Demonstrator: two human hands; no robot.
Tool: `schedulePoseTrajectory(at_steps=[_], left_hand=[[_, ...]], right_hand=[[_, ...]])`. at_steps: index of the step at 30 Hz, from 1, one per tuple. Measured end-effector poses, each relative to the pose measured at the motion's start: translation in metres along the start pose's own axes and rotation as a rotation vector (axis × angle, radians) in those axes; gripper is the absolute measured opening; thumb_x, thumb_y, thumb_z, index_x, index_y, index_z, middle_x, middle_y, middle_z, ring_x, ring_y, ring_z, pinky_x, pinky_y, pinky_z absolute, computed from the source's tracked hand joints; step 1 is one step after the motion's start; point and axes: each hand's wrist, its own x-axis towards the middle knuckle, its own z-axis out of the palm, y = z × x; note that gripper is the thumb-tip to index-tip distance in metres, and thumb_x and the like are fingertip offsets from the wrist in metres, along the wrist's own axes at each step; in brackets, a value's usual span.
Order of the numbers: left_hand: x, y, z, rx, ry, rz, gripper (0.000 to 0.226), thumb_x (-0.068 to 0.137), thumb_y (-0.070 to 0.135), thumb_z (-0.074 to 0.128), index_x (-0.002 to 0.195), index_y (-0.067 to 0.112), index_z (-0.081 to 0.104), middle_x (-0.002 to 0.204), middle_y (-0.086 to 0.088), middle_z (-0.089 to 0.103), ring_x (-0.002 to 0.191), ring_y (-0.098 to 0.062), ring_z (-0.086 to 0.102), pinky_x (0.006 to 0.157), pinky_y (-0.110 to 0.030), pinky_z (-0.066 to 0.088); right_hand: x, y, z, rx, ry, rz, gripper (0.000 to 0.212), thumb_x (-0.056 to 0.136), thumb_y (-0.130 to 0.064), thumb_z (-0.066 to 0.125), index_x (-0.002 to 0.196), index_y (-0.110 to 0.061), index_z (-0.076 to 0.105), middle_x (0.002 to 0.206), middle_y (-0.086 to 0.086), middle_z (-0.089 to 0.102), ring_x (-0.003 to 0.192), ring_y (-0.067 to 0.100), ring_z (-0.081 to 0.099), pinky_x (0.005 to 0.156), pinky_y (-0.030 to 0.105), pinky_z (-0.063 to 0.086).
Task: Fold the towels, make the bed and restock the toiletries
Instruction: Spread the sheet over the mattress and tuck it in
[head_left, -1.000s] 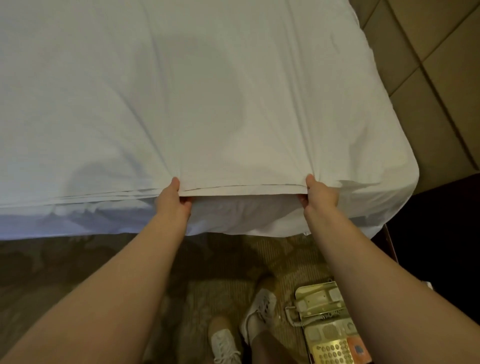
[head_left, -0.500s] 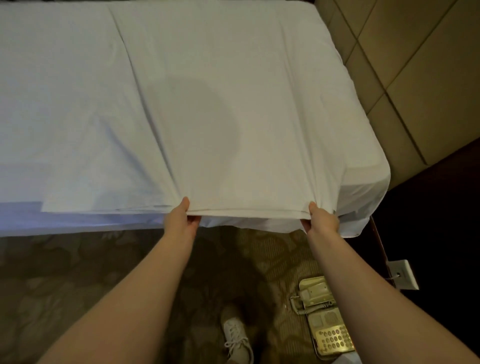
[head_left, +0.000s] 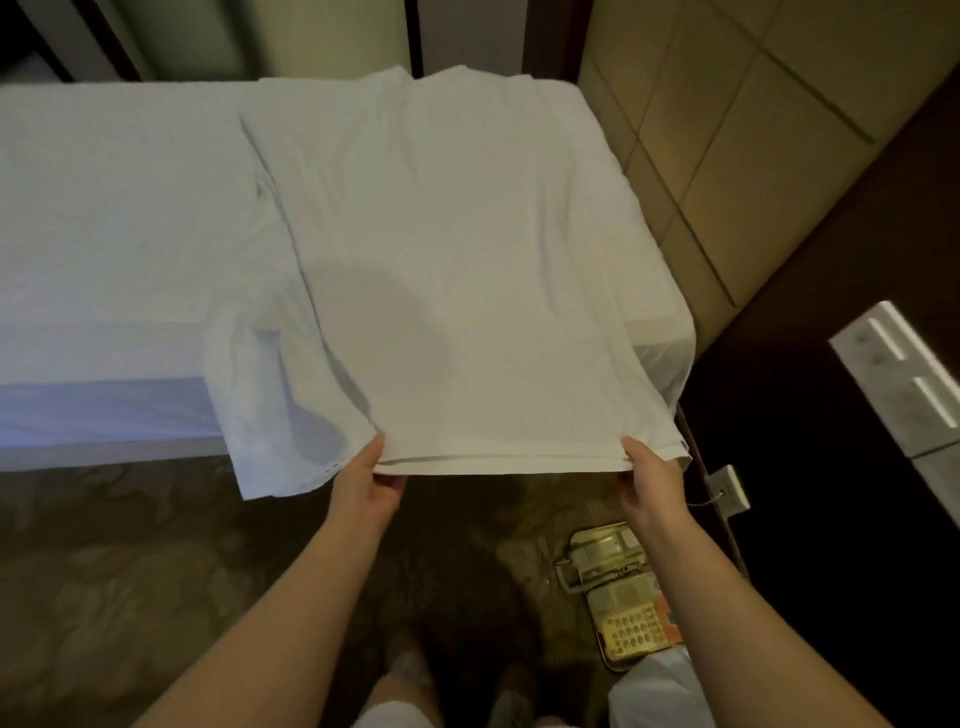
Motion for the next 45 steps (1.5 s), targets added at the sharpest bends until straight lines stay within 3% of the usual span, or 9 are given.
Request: schedulePoseTrajectory(at_steps=[3, 11, 19, 23, 27, 30, 33, 38, 45], left_hand=[[-0.022, 0.02, 0.004, 0.033, -0.082, 0.006, 0.01, 0.092, 0.002, 0.053, 0.099, 0.005, 0.059, 0.097, -0.012, 0.066, 0.087, -0.024, 0.065, 0.082, -0.037, 0.055], [-0.062, 0.053, -0.012, 0.15, -0.103, 0.274, 0.039, 0.09, -0.001, 0.052, 0.126, 0.014, 0.051, 0.113, -0.007, 0.061, 0.092, -0.022, 0.061, 0.055, -0.029, 0.058], [-0.092, 0.074, 0.034, -0.029, -0.103, 0.19, 0.034, 0.091, -0.004, 0.051, 0.123, 0.008, 0.053, 0.112, -0.012, 0.062, 0.091, -0.025, 0.061, 0.089, -0.034, 0.052], [-0.088, 0.095, 0.044, -0.03, -0.047, 0.16, 0.039, 0.089, -0.007, 0.051, 0.128, -0.002, 0.053, 0.098, -0.016, 0.062, 0.116, -0.037, 0.055, 0.111, -0.046, 0.03], [-0.088, 0.095, 0.044, 0.09, -0.003, 0.15, 0.021, 0.088, -0.006, 0.055, 0.108, -0.01, 0.06, 0.119, -0.033, 0.058, 0.118, -0.051, 0.048, 0.105, -0.058, 0.032], [-0.093, 0.101, 0.055, -0.231, -0.108, 0.004, 0.033, 0.102, 0.02, 0.034, 0.124, 0.011, 0.056, 0.134, -0.01, 0.053, 0.127, -0.03, 0.046, 0.107, -0.04, 0.034], [-0.081, 0.11, 0.057, -0.325, -0.031, -0.015, 0.039, 0.095, 0.047, 0.047, 0.124, 0.022, 0.054, 0.121, -0.004, 0.056, 0.112, -0.025, 0.052, 0.101, -0.04, 0.041], [-0.061, 0.123, 0.032, -0.134, 0.174, 0.075, 0.038, 0.089, 0.001, 0.059, 0.124, 0.01, 0.05, 0.135, -0.015, 0.051, 0.124, -0.032, 0.049, 0.106, -0.04, 0.038], [-0.062, 0.128, -0.015, 0.046, 0.086, 0.178, 0.029, 0.098, 0.016, 0.045, 0.125, 0.018, 0.055, 0.122, -0.006, 0.057, 0.12, -0.024, 0.05, 0.077, -0.027, 0.053]], right_hand=[[-0.031, -0.011, -0.002, 0.023, -0.052, -0.036, 0.049, 0.09, 0.004, 0.054, 0.137, -0.009, 0.045, 0.12, 0.009, 0.061, 0.1, 0.021, 0.061, 0.093, 0.04, 0.049], [-0.083, -0.024, -0.006, 0.01, -0.068, -0.106, 0.05, 0.087, 0.006, 0.056, 0.133, -0.009, 0.045, 0.105, 0.002, 0.063, 0.09, 0.015, 0.062, 0.077, 0.029, 0.053], [-0.095, -0.056, 0.015, 0.0, -0.102, -0.203, 0.044, 0.088, 0.004, 0.054, 0.13, -0.01, 0.049, 0.102, -0.001, 0.062, 0.085, 0.011, 0.06, 0.058, 0.022, 0.053], [-0.098, -0.067, 0.032, 0.028, -0.115, -0.227, 0.047, 0.088, 0.003, 0.055, 0.133, -0.009, 0.048, 0.107, 0.001, 0.062, 0.088, 0.013, 0.06, 0.055, 0.019, 0.053], [-0.102, -0.071, 0.036, 0.049, -0.082, -0.23, 0.046, 0.088, 0.001, 0.057, 0.132, -0.009, 0.05, 0.109, 0.004, 0.062, 0.087, 0.015, 0.062, 0.057, 0.021, 0.054], [-0.107, -0.073, 0.037, 0.052, -0.058, -0.252, 0.045, 0.088, 0.0, 0.057, 0.131, -0.01, 0.05, 0.103, 0.001, 0.062, 0.088, 0.016, 0.061, 0.069, 0.03, 0.053], [-0.108, -0.072, 0.034, 0.043, -0.005, -0.281, 0.041, 0.089, -0.001, 0.056, 0.128, -0.011, 0.049, 0.102, 0.002, 0.061, 0.086, 0.015, 0.06, 0.076, 0.033, 0.052], [-0.111, -0.062, 0.028, 0.052, 0.111, -0.312, 0.044, 0.089, 0.002, 0.053, 0.132, -0.007, 0.046, 0.111, 0.005, 0.058, 0.089, 0.016, 0.059, 0.078, 0.028, 0.051], [-0.114, -0.052, 0.016, 0.032, 0.13, -0.276, 0.047, 0.088, 0.001, 0.053, 0.133, -0.009, 0.046, 0.115, 0.007, 0.057, 0.1, 0.022, 0.058, 0.085, 0.035, 0.05]])
